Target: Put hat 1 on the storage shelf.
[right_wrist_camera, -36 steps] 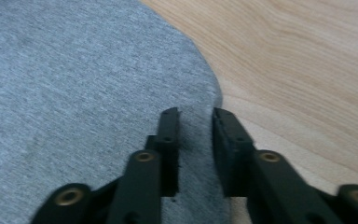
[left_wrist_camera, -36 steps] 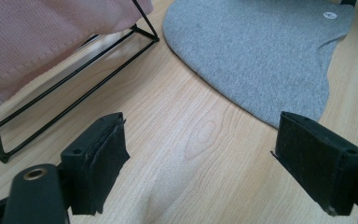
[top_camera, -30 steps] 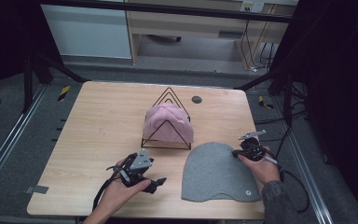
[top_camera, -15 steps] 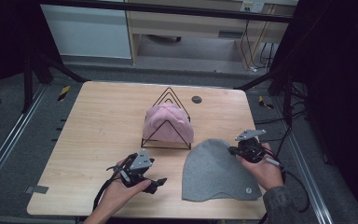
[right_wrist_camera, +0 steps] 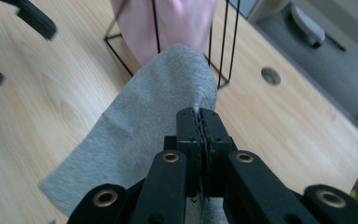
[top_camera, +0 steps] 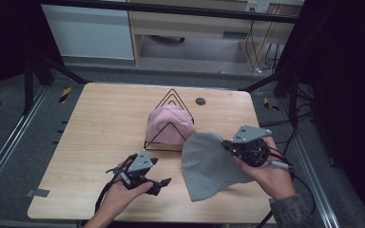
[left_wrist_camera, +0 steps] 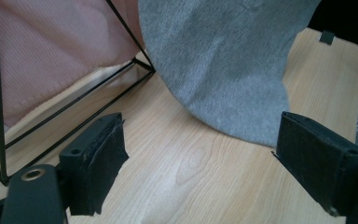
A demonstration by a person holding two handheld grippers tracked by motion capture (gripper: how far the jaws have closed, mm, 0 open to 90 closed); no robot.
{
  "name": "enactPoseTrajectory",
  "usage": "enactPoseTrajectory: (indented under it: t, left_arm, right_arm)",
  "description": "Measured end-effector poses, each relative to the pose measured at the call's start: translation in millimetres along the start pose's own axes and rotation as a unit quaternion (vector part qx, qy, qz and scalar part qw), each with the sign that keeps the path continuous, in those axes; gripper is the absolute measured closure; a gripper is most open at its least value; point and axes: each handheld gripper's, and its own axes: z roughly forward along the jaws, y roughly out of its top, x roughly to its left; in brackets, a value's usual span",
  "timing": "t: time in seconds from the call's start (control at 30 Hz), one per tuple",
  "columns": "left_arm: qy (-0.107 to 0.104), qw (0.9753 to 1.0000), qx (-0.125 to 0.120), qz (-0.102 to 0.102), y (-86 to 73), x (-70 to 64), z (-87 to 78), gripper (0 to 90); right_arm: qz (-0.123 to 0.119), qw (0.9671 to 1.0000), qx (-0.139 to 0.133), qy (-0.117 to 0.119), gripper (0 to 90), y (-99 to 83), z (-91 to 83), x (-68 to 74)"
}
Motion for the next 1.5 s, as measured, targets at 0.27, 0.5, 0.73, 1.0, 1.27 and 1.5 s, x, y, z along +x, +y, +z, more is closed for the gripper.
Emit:
enactPoseTrajectory:
  t: [0.27,0.5,0.73,1.0,1.27,1.5]
  left_arm:
    - [0.005,0.9996,-0.025,-0.008,5.7,0.0,-11.6,14.8]
    - [0.004,0.9992,-0.037,-0.014,7.6,-0.1,-16.6,14.7]
    - [0.007,0.999,-0.041,-0.018,7.7,2.8,-21.1,14.6]
    - [0.005,0.999,-0.04,-0.019,7.9,4.0,-20.2,14.5]
    - [-0.001,0.9988,-0.042,-0.026,6.5,3.2,-18.0,14.5]
    - [0.001,0.9979,-0.05,-0.042,7.5,0.7,-16.6,14.6]
  right_arm:
    - [-0.032,0.999,-0.03,0.001,88.3,36.2,-22.8,9.9]
    - [-0.039,0.9982,-0.045,0.004,88.3,55.8,-30.4,13.2]
    - [-0.051,0.9973,-0.052,0.008,88.3,73.3,-33.6,17.6]
    - [-0.05,0.997,-0.057,0.014,88.3,85.3,-36.0,18.8]
    - [-0.038,0.9968,-0.068,0.018,88.3,90.3,-35.5,17.8]
    - [-0.039,0.996,-0.079,0.018,88.3,102.2,-40.5,19.2]
